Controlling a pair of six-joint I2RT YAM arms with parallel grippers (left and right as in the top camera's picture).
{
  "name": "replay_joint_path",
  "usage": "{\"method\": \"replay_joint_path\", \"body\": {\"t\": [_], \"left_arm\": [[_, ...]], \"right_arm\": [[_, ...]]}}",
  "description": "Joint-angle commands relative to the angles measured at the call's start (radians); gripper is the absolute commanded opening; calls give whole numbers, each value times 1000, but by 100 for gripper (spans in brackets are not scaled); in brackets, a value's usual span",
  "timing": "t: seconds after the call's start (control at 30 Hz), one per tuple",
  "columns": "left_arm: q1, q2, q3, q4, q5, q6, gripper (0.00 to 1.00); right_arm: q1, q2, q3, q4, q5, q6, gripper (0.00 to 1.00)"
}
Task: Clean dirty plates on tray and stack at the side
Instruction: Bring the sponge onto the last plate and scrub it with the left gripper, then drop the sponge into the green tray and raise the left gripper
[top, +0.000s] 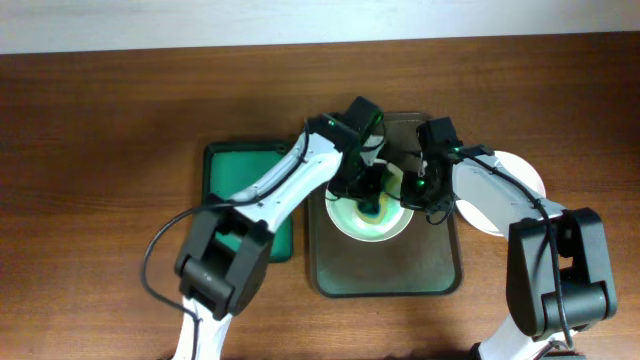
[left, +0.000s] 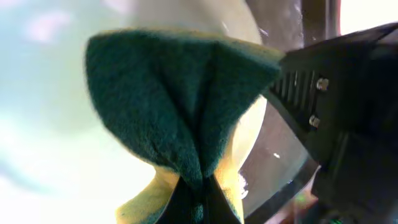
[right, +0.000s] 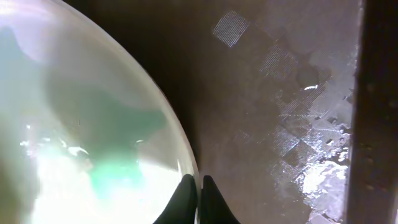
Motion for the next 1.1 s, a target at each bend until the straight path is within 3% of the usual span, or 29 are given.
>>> {"method": "replay_joint_path", "body": {"t": [0.0, 0.1, 0.27, 0.37, 0.8, 0.93, 1.07], "left_arm": [[16, -104, 54, -70, -282, -28, 0], [16, -100, 14, -70, -356, -35, 0], [8, -76, -133, 157, -327, -35, 0], [8, -9, -142, 214, -307, -58, 0], [-48, 50, -134, 255, 144, 1, 0], [-15, -25, -72, 108, 10, 7, 0], [87, -218, -61, -26, -220, 6, 0]], "right_arm": [[0, -14, -3, 0, 6, 9, 4], [0, -14, -3, 1, 6, 9, 4], [0, -14, -3, 1, 6, 9, 4], [0, -14, -3, 1, 6, 9, 4], [0, -14, -3, 1, 6, 9, 4], [0, -14, -3, 2, 6, 9, 4], [0, -14, -3, 4, 6, 9, 4]]}}
